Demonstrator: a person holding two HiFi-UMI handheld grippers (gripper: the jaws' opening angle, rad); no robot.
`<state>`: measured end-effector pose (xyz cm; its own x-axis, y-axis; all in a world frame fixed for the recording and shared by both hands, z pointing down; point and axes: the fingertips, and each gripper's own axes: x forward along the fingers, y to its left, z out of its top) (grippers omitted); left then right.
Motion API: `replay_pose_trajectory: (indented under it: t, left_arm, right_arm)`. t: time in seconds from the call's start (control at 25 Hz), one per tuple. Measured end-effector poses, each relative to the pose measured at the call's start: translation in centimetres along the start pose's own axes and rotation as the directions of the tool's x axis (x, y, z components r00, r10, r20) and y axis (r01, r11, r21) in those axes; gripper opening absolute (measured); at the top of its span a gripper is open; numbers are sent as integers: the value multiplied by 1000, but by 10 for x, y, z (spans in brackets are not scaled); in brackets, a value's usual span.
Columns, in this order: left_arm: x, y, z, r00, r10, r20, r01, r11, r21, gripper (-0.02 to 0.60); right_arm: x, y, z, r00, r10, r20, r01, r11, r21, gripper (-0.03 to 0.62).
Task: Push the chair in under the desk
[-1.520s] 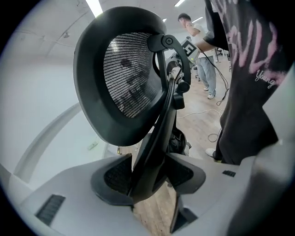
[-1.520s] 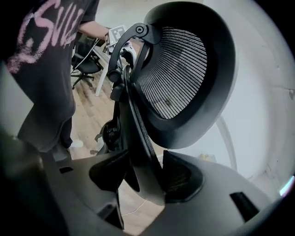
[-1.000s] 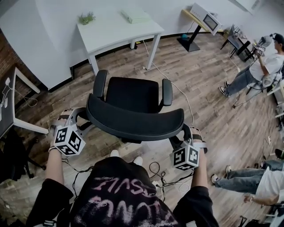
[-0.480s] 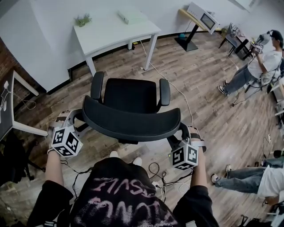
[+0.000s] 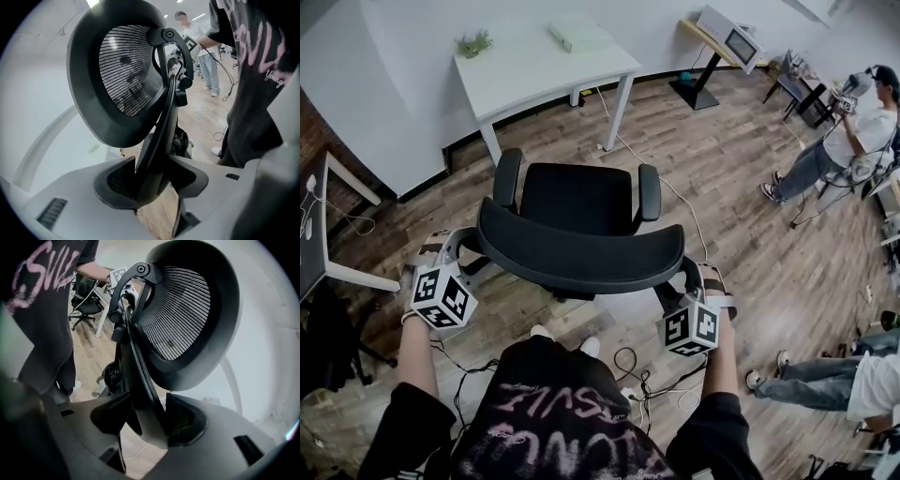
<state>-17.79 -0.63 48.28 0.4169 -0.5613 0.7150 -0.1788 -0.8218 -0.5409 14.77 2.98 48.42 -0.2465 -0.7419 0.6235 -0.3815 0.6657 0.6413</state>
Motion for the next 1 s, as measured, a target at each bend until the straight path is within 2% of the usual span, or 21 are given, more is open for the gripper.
replay_pose_trajectory:
  t: [0.52, 1.0]
  left_arm:
    - [28, 35, 8, 1000, -13, 27, 12, 1000, 28, 218]
    - [58, 59, 22, 1000, -6, 1, 6, 1000, -6, 218]
  right_arm:
    - [28, -35, -8, 1000, -10, -26, 10, 1000, 16, 240]
    - [58, -72, -25, 1000, 24, 5, -24, 1000, -3, 241]
